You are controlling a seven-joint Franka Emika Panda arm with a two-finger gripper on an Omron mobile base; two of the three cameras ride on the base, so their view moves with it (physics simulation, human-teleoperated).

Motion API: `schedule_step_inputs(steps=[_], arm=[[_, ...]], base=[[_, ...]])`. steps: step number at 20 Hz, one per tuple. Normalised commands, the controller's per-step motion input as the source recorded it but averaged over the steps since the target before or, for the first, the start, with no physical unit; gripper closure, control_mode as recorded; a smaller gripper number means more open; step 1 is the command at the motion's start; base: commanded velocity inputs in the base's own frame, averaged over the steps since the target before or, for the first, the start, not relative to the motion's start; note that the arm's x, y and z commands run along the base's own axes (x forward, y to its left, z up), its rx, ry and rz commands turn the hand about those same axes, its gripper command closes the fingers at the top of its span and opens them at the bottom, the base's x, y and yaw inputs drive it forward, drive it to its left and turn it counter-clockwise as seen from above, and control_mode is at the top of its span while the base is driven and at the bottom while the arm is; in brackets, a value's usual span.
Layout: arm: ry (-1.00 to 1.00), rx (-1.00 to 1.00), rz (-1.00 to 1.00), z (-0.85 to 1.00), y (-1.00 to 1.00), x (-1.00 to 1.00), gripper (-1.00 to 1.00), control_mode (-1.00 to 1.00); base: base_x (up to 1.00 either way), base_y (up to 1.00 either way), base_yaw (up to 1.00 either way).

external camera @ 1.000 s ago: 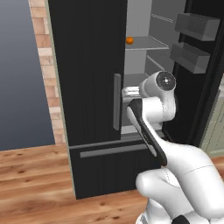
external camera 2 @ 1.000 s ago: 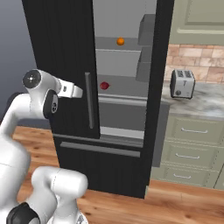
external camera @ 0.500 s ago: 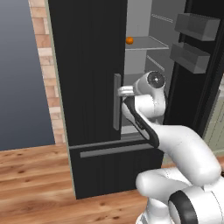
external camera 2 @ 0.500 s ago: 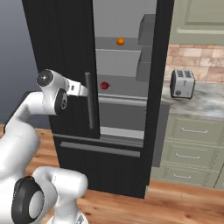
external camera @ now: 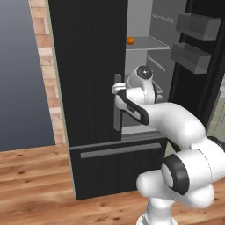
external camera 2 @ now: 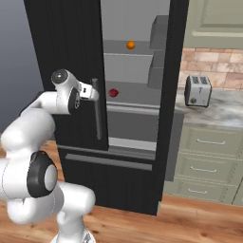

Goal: Retrieve the tangerine and pear from the fridge and place them into the bowl on the dining table.

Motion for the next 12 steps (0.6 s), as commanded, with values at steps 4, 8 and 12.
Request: schedule_step_inputs(steps=[4, 8, 12], arm=[[-0.13, 0.0, 0.0, -0.16, 0.0, 0.5, -1.0, -1.0], [-0.15, 0.0, 0.0, -0.26, 0.0, 0.46, -1.0, -1.0], [-0.15, 0.0, 0.0, -0.3, 0.0, 0.42, -1.0, -1.0]], base=[[0.0, 0.0, 0.0], [0.0, 0.0, 0.0], [0.0, 0.0, 0.0]])
